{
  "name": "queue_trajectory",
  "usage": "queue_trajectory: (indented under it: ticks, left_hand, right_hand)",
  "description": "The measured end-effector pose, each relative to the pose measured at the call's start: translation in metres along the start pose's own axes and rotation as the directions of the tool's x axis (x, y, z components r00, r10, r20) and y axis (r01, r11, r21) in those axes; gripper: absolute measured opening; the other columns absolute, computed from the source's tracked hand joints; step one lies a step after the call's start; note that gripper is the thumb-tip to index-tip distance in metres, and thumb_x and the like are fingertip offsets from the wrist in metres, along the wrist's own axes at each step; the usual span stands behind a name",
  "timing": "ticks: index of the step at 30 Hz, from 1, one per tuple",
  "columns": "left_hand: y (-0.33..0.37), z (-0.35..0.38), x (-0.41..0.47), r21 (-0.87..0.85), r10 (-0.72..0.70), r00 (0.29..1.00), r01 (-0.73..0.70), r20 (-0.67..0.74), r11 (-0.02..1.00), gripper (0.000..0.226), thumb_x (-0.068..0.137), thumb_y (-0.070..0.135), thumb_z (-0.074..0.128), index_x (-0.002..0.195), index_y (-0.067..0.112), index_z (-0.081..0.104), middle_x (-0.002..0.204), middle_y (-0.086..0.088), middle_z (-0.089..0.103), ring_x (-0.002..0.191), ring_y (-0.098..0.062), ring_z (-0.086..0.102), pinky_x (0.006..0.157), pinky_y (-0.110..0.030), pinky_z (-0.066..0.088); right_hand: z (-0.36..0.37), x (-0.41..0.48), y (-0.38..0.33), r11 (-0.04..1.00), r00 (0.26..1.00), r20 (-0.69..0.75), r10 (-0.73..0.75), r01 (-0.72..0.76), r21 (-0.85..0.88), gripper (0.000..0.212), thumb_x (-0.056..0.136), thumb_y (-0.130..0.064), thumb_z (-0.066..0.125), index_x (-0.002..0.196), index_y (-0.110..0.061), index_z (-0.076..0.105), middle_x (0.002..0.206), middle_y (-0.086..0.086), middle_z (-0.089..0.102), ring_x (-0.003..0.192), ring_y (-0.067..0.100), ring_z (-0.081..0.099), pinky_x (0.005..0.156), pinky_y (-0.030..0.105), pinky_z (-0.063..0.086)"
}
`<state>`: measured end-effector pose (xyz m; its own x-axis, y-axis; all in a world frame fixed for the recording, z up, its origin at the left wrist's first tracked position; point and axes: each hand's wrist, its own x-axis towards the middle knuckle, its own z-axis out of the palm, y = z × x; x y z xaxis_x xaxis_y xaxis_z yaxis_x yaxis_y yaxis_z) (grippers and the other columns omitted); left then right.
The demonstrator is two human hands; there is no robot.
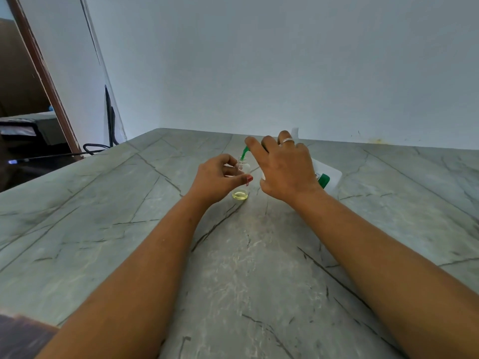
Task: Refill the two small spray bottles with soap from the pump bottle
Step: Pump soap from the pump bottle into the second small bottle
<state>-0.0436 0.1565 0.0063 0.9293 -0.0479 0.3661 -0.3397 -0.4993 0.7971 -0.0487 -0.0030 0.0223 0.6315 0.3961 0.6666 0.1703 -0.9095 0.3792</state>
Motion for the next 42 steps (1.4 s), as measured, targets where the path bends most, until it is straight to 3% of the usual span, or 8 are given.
queue_trajectory:
  ticks: [4,10,17,21,27,32,42]
  left_hand:
    - [-0.0003,0.0009,0.0001,0.004,-0.006,1.000,0.006,-0.001,1.000,0.034,0.072,0.029,0.077,0.097,0.015,0.058,0.091,0.000,0.069,0.083,-0.013,0.067,0.084,-0.035,0.055]
    - [-0.0007,-0.0006,-0.0001,-0.030,-0.009,1.000,0.008,-0.016,1.000,0.032,0.074,0.027,0.076,0.097,0.013,0.058,0.089,-0.001,0.069,0.083,-0.013,0.067,0.081,-0.032,0.055]
    - [-0.0038,0.0026,0.0018,0.025,0.024,0.999,-0.024,-0.022,0.999,0.032,0.073,0.030,0.076,0.096,0.018,0.057,0.089,0.004,0.066,0.082,-0.009,0.065,0.079,-0.029,0.055]
    - [-0.0061,0.0036,0.0028,0.004,0.021,0.999,-0.020,-0.035,1.000,0.032,0.072,0.030,0.077,0.094,0.018,0.058,0.085,0.006,0.066,0.076,0.000,0.063,0.073,-0.022,0.054]
    - [-0.0029,0.0034,0.0016,-0.013,0.012,0.999,-0.013,-0.030,1.000,0.031,0.073,0.029,0.076,0.094,0.017,0.056,0.095,-0.004,0.069,0.084,-0.014,0.067,0.079,-0.032,0.056]
    - [-0.0002,0.0037,-0.0009,0.011,0.026,0.999,-0.026,-0.038,1.000,0.031,0.074,0.031,0.076,0.094,0.019,0.055,0.096,-0.003,0.068,0.084,-0.014,0.066,0.080,-0.031,0.055]
    - [-0.0005,0.0022,-0.0002,0.019,-0.003,0.995,0.005,-0.102,1.000,0.034,0.074,0.030,0.076,0.097,0.015,0.056,0.098,-0.007,0.068,0.088,-0.018,0.066,0.083,-0.034,0.055]
  right_hand:
    - [-0.0015,0.0004,-0.0022,1.000,1.000,0.008,-0.008,0.008,0.015,0.078,0.067,-0.042,0.074,0.132,-0.023,0.035,0.116,0.009,0.059,0.107,0.033,0.055,0.071,0.039,0.053]
    - [0.0009,-0.0004,-0.0005,1.000,0.999,0.028,-0.024,0.024,-0.008,0.087,0.072,-0.041,0.070,0.142,-0.023,0.022,0.124,0.008,0.054,0.114,0.033,0.050,0.076,0.040,0.052]
    - [-0.0030,-0.0003,0.0002,0.999,0.999,0.043,0.009,-0.010,0.030,0.077,0.070,-0.037,0.072,0.135,-0.023,0.033,0.119,0.009,0.057,0.111,0.034,0.052,0.074,0.042,0.052]
    - [-0.0032,0.0001,-0.0010,0.999,0.999,0.048,0.008,-0.010,0.048,0.079,0.071,-0.038,0.072,0.136,-0.023,0.029,0.122,0.009,0.056,0.113,0.034,0.051,0.076,0.042,0.051]
    - [-0.0003,0.0001,0.0014,1.000,0.998,0.057,0.003,-0.004,0.023,0.084,0.073,-0.038,0.070,0.142,-0.024,0.023,0.124,0.009,0.054,0.115,0.034,0.048,0.077,0.042,0.051]
    - [0.0004,0.0024,-0.0002,0.999,0.999,0.050,0.019,-0.021,0.048,0.080,0.071,-0.040,0.072,0.136,-0.024,0.029,0.121,0.008,0.056,0.112,0.033,0.051,0.074,0.041,0.051]
    - [0.0048,0.0062,-0.0033,1.000,0.999,0.031,-0.022,0.021,0.018,0.085,0.072,-0.038,0.071,0.141,-0.024,0.023,0.120,0.009,0.055,0.112,0.033,0.050,0.074,0.040,0.051]
